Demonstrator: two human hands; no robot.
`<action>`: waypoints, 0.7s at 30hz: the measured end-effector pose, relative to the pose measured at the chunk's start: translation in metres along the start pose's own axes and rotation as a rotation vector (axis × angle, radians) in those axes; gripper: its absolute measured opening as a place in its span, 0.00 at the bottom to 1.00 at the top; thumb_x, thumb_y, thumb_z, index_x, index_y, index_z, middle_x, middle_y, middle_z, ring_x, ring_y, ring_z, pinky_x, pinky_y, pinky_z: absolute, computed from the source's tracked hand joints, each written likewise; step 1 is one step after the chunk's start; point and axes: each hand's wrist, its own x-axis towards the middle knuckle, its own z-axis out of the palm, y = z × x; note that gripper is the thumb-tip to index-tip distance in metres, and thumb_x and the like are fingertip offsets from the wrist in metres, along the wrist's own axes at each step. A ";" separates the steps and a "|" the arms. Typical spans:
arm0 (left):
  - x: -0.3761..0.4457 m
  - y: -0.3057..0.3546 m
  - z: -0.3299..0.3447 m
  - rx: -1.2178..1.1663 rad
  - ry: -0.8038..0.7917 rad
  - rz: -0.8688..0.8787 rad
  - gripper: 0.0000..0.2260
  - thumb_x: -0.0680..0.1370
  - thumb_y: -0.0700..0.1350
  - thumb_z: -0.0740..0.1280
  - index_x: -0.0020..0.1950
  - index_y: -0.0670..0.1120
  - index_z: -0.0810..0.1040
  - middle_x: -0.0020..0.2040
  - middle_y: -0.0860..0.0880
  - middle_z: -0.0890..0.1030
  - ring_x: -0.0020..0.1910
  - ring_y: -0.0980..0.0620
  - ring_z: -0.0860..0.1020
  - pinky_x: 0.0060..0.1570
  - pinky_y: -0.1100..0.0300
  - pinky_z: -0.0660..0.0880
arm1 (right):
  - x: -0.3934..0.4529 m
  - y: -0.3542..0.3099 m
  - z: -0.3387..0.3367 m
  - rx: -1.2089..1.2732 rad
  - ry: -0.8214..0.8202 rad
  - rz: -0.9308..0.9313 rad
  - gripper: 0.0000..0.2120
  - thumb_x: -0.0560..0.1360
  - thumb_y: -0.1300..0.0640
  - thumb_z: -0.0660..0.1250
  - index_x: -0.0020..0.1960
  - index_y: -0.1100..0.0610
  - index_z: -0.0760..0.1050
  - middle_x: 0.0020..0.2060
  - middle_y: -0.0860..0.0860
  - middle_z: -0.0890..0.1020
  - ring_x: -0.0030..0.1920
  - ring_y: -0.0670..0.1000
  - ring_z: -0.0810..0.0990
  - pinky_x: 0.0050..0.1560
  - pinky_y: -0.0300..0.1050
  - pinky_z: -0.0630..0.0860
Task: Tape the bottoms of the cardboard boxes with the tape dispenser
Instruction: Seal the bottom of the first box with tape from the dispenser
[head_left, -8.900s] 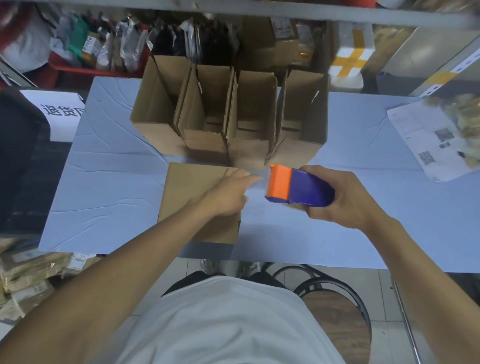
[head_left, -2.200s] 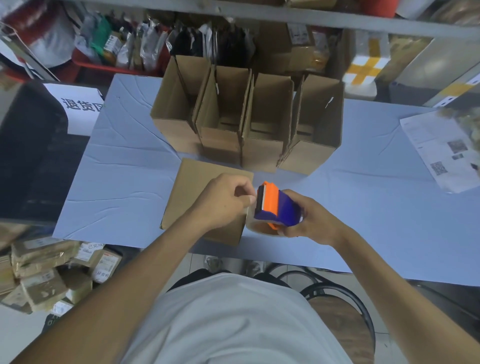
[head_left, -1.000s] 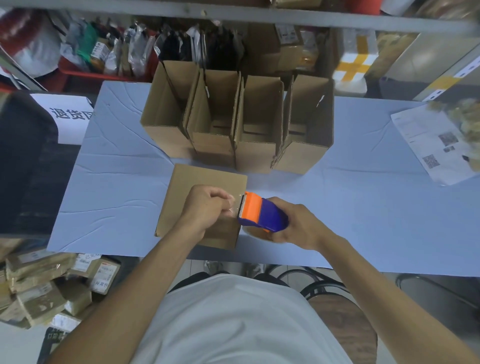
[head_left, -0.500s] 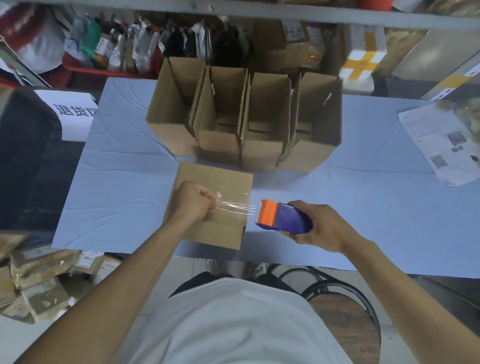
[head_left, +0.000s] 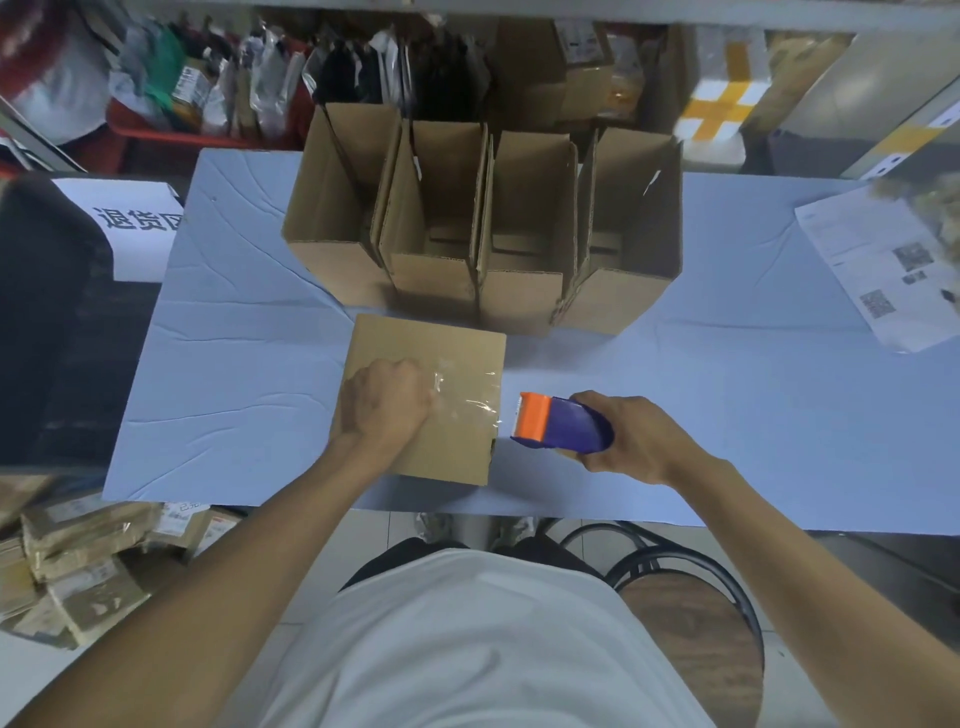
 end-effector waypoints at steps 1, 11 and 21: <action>0.002 -0.007 -0.002 0.055 0.000 -0.023 0.13 0.76 0.54 0.68 0.46 0.44 0.80 0.46 0.41 0.82 0.46 0.38 0.79 0.39 0.56 0.66 | 0.000 0.001 -0.002 -0.015 -0.013 0.003 0.24 0.66 0.47 0.75 0.60 0.43 0.71 0.43 0.41 0.81 0.40 0.45 0.79 0.40 0.38 0.75; 0.011 0.035 0.009 -0.079 -0.177 0.789 0.09 0.75 0.52 0.67 0.54 0.53 0.76 0.61 0.51 0.70 0.62 0.50 0.65 0.57 0.53 0.67 | 0.017 -0.009 0.000 -0.085 -0.094 -0.011 0.22 0.66 0.48 0.75 0.57 0.46 0.72 0.43 0.44 0.81 0.42 0.48 0.79 0.43 0.45 0.78; 0.010 0.032 0.031 -0.228 -0.133 0.664 0.11 0.69 0.55 0.72 0.46 0.55 0.73 0.63 0.54 0.66 0.64 0.49 0.61 0.60 0.52 0.62 | -0.012 0.007 -0.013 0.050 -0.061 0.028 0.24 0.66 0.46 0.75 0.58 0.39 0.71 0.42 0.40 0.81 0.41 0.44 0.80 0.39 0.35 0.76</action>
